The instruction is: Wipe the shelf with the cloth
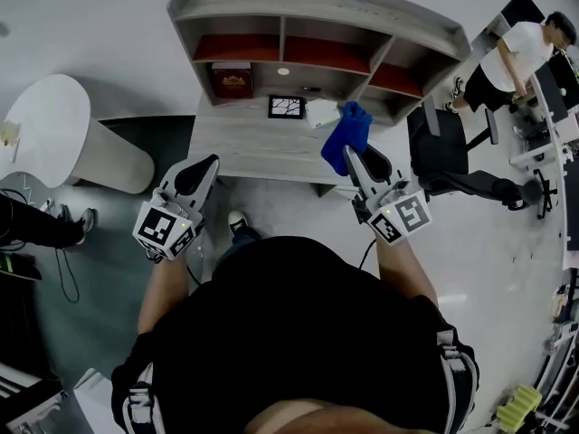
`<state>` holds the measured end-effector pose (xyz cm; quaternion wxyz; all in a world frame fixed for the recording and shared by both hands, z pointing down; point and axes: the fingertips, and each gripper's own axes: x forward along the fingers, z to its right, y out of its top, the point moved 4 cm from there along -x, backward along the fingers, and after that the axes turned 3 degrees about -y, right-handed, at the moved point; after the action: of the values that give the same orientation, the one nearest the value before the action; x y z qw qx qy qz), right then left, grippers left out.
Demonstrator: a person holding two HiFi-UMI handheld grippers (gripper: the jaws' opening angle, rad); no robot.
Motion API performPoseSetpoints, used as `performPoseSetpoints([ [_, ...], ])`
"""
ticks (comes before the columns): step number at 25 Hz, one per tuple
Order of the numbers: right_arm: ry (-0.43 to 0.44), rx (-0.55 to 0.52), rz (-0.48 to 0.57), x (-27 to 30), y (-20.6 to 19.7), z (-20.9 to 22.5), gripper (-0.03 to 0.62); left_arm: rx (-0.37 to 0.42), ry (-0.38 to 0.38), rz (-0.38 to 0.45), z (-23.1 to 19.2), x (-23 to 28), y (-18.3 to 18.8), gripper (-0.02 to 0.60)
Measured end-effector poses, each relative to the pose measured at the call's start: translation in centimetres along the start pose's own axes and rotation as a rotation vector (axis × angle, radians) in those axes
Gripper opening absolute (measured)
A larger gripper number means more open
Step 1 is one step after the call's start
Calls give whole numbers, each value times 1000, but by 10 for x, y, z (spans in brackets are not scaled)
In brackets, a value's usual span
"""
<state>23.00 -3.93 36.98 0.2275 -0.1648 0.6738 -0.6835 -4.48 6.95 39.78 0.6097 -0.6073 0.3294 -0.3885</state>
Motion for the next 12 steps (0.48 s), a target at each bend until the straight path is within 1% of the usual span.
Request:
performPoseSetpoints([
  [5,-25,-10,-14,13,-5,-3,84,-21,-28,6,-19,7,-10,17],
  [12,-41,-18,-42,53,-14,-6,84,-34,-41,13,-64,8,-15,17],
])
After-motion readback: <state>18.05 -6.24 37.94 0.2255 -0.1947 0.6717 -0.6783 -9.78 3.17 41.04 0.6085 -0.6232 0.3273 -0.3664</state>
